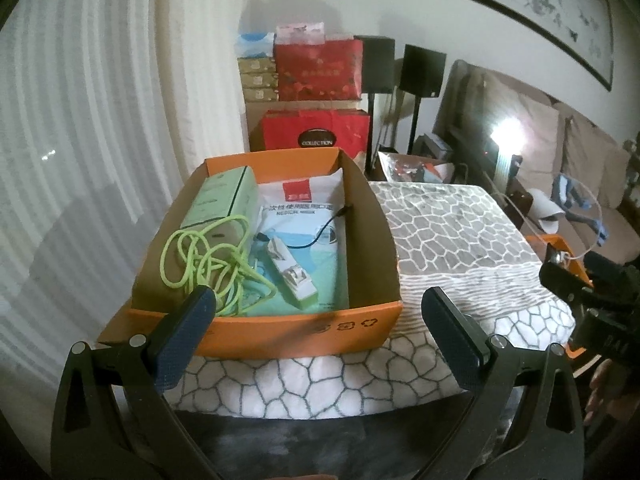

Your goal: Organize objects

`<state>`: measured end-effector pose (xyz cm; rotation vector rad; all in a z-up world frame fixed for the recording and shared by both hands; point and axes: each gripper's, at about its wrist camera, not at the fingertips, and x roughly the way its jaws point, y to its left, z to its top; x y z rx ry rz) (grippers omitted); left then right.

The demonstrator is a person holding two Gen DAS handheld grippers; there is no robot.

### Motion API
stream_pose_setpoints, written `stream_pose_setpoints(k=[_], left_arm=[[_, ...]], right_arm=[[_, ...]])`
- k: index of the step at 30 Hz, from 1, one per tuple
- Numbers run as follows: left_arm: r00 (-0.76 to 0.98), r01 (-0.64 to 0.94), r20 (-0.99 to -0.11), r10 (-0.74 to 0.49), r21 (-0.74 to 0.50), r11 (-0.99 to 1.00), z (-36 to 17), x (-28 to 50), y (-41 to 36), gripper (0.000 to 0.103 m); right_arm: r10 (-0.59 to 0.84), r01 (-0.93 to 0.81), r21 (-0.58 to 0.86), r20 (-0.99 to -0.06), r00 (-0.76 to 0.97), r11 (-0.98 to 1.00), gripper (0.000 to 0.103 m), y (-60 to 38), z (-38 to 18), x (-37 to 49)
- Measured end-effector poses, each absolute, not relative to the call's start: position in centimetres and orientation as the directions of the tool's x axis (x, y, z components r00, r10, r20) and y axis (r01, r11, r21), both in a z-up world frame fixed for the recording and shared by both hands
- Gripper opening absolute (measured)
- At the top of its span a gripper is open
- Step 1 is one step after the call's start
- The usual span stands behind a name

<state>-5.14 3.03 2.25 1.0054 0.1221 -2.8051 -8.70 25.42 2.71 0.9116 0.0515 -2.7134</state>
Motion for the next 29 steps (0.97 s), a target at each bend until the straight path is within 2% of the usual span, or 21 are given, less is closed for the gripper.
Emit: stream_pose_setpoints(k=[29], left_arm=[[-0.762,0.217,-0.627,-0.159,-0.015,-0.976,2.5,-4.8,2.4,0.103]], right_arm=[[-0.239,0.284,0.015,-0.582,-0.777,-0.959,0.102,24.1,3.1,-7.9]])
